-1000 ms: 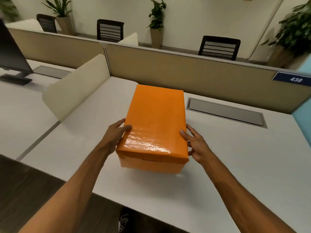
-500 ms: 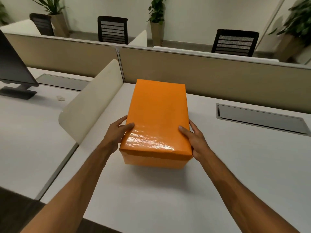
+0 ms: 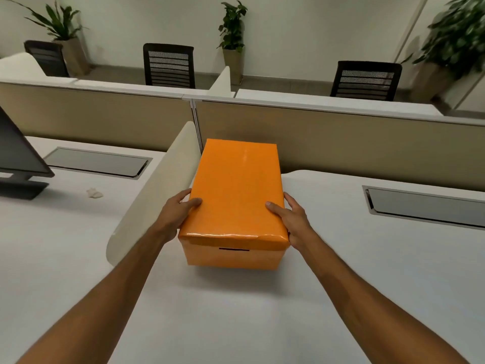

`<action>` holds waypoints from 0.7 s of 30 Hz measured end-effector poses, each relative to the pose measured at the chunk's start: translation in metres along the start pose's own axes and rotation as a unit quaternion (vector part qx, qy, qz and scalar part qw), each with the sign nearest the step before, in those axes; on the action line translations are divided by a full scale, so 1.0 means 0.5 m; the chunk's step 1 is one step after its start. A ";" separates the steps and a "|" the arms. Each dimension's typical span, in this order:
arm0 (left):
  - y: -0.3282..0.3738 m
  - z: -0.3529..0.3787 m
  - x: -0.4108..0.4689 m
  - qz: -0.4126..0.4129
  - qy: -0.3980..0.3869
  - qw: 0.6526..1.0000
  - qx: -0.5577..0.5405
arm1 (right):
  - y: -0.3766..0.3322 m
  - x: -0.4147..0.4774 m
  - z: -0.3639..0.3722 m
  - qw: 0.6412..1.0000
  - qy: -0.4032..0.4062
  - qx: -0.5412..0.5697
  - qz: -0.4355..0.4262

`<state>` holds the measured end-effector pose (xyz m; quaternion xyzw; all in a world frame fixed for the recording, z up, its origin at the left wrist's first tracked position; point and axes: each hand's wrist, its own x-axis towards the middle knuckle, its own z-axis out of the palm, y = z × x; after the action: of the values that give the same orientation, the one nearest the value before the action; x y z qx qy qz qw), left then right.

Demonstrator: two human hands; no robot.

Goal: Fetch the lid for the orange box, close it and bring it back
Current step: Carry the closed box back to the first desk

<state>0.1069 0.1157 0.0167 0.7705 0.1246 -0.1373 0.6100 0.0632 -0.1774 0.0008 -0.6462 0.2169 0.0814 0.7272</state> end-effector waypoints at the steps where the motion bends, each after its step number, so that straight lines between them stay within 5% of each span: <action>1: 0.002 -0.010 0.017 -0.003 -0.005 1.000 0.004 | 0.000 0.015 0.014 1.000 0.006 -0.002 -0.001; 21: 0.041 -0.083 0.183 -0.046 0.014 0.999 0.022 | 0.000 0.149 0.138 0.997 0.050 -0.048 -0.032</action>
<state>0.2017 0.1538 0.0110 0.7791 0.1652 -0.1576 0.5838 0.1442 -0.1221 -0.0256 -0.6903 0.2281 0.0362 0.6857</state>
